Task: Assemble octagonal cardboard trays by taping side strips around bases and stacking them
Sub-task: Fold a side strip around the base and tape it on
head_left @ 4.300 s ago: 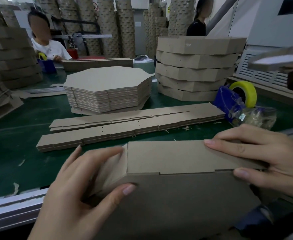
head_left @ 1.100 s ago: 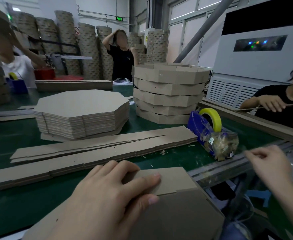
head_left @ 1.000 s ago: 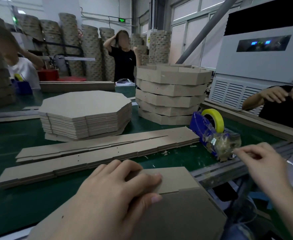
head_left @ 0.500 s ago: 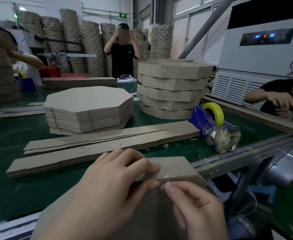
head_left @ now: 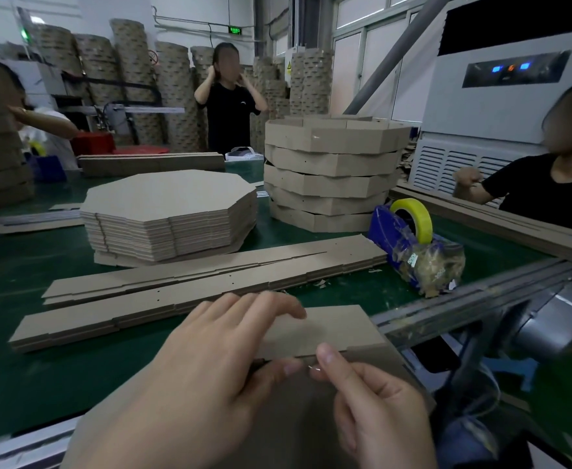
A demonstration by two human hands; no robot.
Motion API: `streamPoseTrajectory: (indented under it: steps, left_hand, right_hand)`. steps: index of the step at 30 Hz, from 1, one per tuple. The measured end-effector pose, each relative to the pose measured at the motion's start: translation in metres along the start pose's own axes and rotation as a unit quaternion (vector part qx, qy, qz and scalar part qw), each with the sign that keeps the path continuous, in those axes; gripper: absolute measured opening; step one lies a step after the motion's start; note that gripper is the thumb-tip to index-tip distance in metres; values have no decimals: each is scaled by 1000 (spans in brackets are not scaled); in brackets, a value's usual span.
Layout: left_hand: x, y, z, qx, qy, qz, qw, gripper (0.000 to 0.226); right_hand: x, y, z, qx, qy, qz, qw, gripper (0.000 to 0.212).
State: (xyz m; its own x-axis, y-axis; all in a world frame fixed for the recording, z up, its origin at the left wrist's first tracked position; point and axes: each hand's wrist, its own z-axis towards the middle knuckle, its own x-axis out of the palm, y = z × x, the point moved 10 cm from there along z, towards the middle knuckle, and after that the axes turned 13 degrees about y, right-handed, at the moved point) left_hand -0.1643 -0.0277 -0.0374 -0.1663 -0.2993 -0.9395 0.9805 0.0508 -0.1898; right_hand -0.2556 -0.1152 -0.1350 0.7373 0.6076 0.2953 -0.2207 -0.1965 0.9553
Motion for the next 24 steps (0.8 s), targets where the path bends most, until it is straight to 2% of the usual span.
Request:
streamPoseTrajectory:
  steps: [2, 7, 11, 14, 16, 18, 20, 22, 24]
  left_hand:
    - [2, -2, 0, 7, 24, 9, 1000, 26]
    - [3, 2, -2, -18, 56, 45, 997, 36]
    - [1, 0, 2, -38, 68, 25, 997, 42]
    - [-1, -1, 8, -85, 19, 32, 996, 67]
    - [5, -2, 13, -114, 14, 26, 993, 57]
    - [4, -2, 13, -113, -9, 2, 994, 37]
    - [1, 0, 12, -104, -40, 4, 994, 30]
    - [2, -1, 13, -90, -42, 9, 995, 30]
    - [2, -2, 13, -73, -53, 17, 996, 30]
  right_hand:
    - [-1, -2, 1, 12, 24, -14, 1000, 39]
    - [11, -1, 3, 49, 145, -88, 984, 43]
    - [10, 3, 3, 43, 149, -94, 983, 34]
    - [11, -2, 4, 66, 152, -31, 986, 15]
    - [13, -4, 5, 69, 162, 11, 984, 17]
    - [13, -5, 7, 67, 162, 10, 984, 8]
    - [11, -4, 8, 75, 164, 2, 984, 7]
    - [4, -2, 10, 91, 157, -30, 983, 14]
    - [0, -3, 12, 110, 170, -118, 972, 23]
